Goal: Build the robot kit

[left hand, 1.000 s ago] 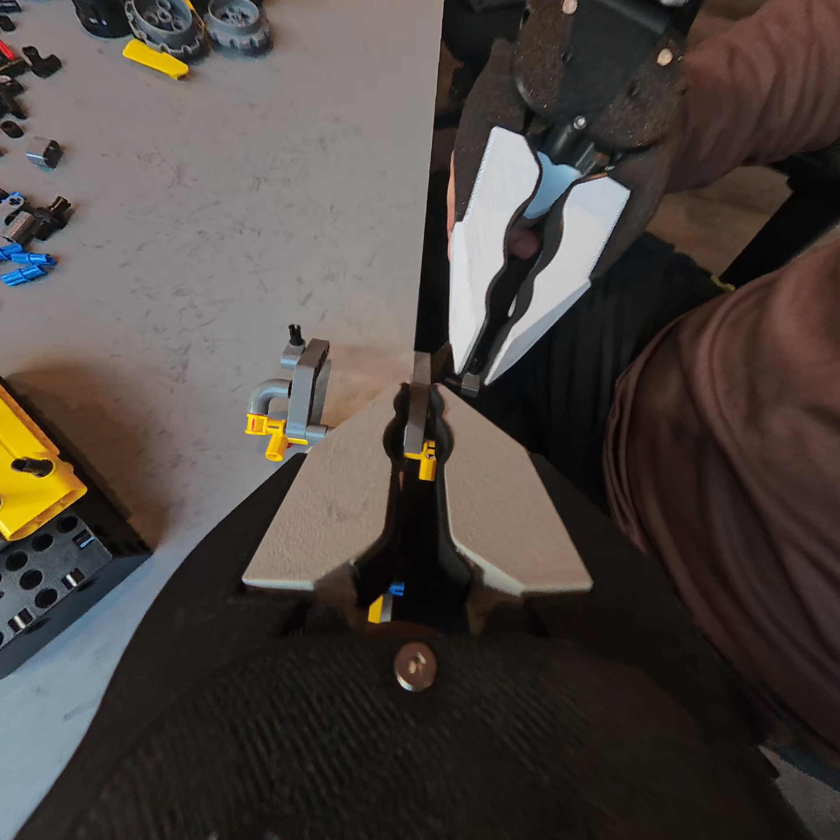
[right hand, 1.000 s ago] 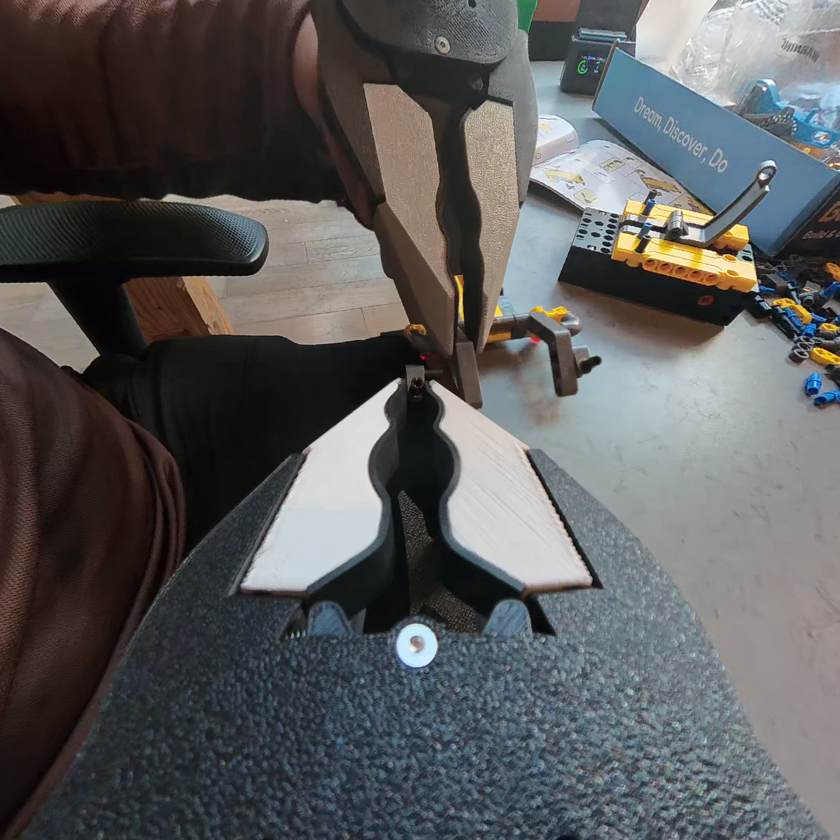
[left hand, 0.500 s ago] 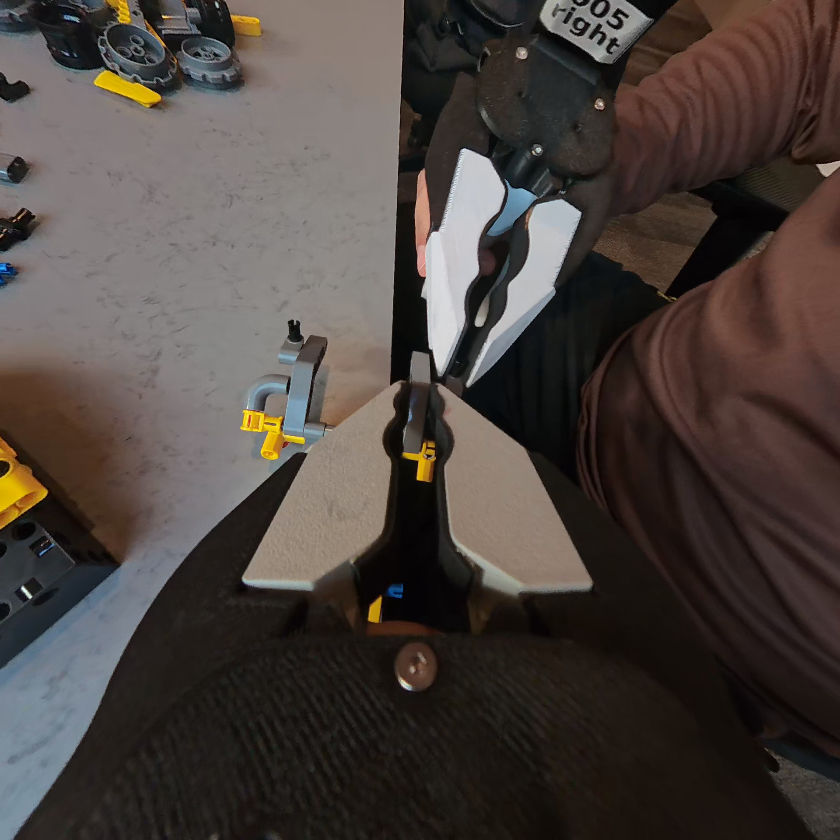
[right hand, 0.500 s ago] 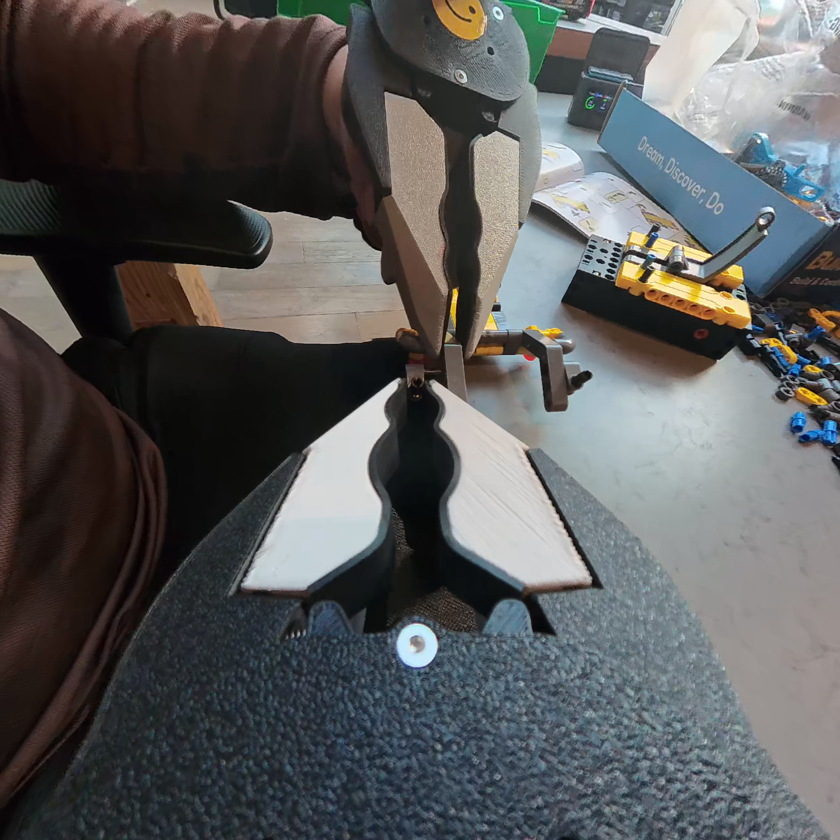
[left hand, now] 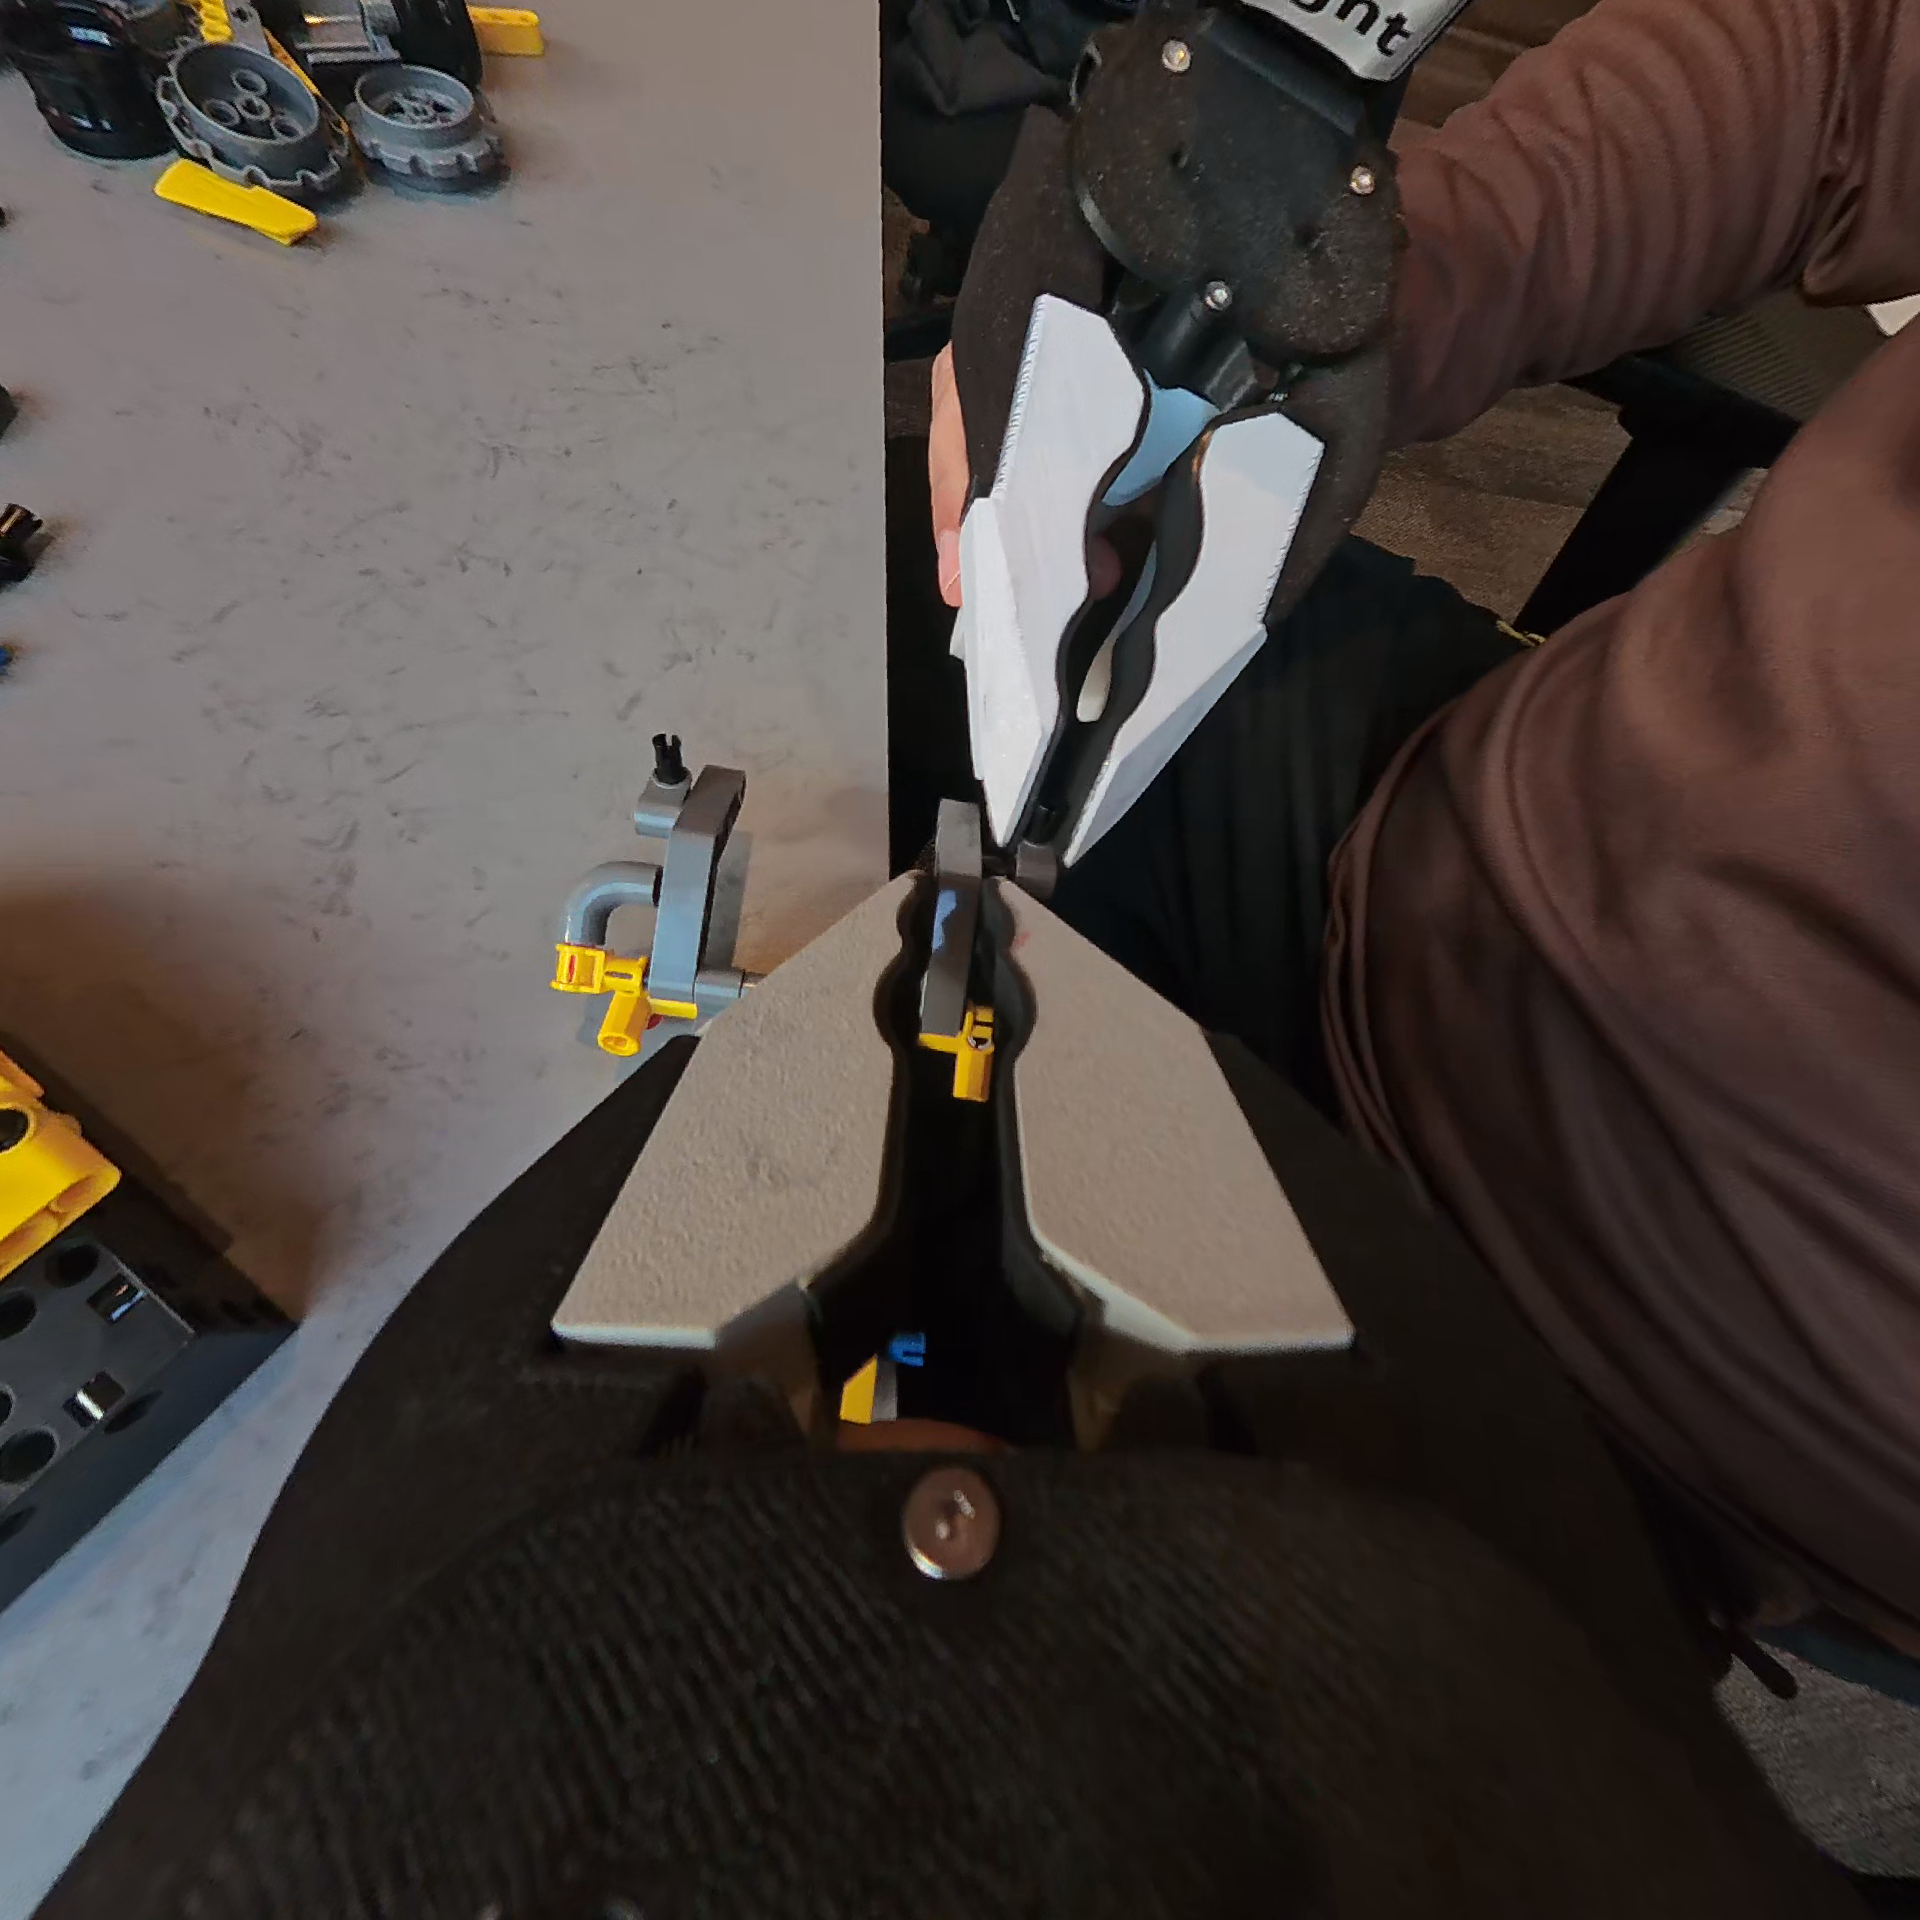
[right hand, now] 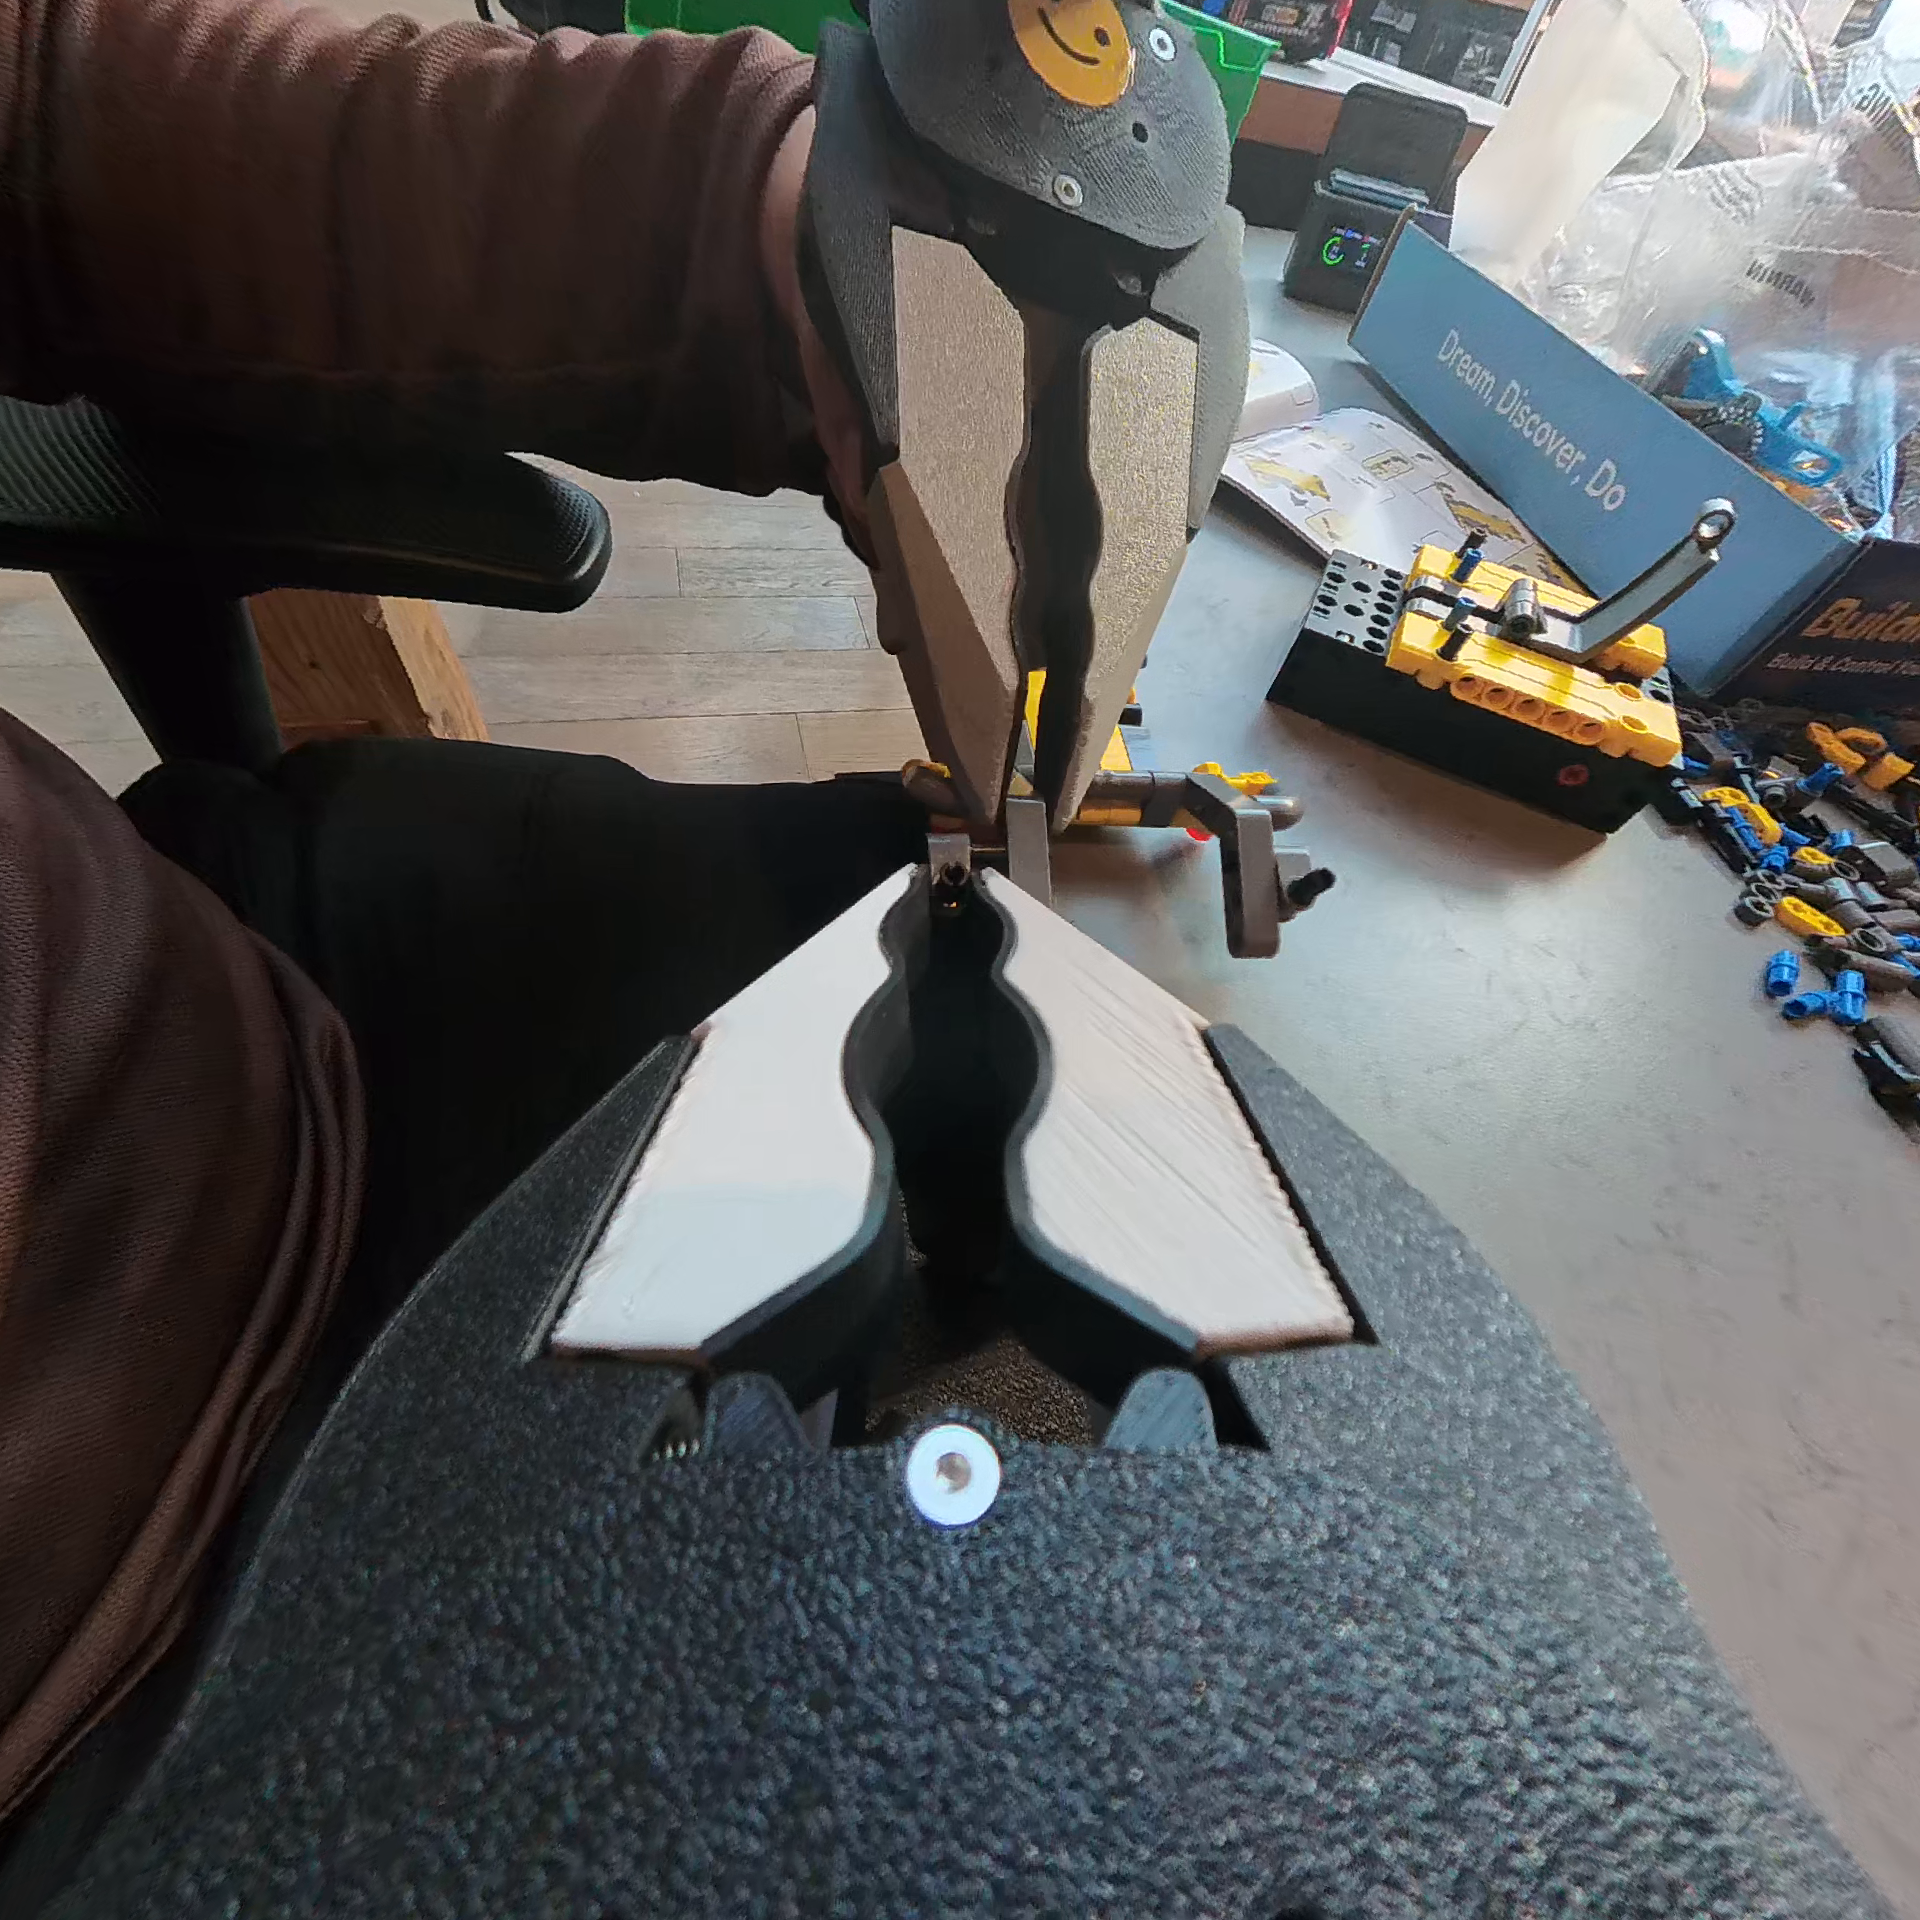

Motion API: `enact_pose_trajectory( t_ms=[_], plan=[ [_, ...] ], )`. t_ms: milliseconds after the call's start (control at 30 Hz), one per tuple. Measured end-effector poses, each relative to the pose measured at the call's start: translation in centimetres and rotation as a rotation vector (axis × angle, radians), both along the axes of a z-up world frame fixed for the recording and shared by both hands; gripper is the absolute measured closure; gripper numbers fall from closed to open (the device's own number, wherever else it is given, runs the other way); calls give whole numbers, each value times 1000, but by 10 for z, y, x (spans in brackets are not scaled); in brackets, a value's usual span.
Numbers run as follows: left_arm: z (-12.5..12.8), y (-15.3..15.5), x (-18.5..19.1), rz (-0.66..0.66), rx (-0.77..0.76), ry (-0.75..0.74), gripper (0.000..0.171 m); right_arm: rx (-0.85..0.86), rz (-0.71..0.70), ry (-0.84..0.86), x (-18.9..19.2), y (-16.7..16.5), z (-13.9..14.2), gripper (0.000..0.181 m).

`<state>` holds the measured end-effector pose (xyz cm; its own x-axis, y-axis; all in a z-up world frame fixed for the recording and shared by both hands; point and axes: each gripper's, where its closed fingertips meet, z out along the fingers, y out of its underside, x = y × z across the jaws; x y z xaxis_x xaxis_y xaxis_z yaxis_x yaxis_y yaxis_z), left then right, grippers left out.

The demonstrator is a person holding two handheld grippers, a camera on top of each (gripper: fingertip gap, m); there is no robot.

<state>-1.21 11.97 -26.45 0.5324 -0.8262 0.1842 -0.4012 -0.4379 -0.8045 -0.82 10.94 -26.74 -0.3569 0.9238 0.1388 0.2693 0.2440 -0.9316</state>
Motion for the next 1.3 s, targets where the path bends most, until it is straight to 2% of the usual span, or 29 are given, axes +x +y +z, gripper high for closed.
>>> enact_pose_trajectory(
  t_ms=[300,500,700,900,1300],
  plan=[
    [-2,-2,0,-21,-10,13,165,8,6,-15,-1,-1,-5,178],
    [-3,-7,4,-76,-23,32,150,15,4,-21,-2,0,-8,178],
    [-5,-5,5,-47,13,70,145,-43,-12,0,-2,4,-9,178],
    [-6,2,1,53,82,90,158,-91,-46,62,-4,6,-9,178],
    [0,4,2,38,88,123,139,-97,-43,112,-4,9,-5,178]
  ],
)
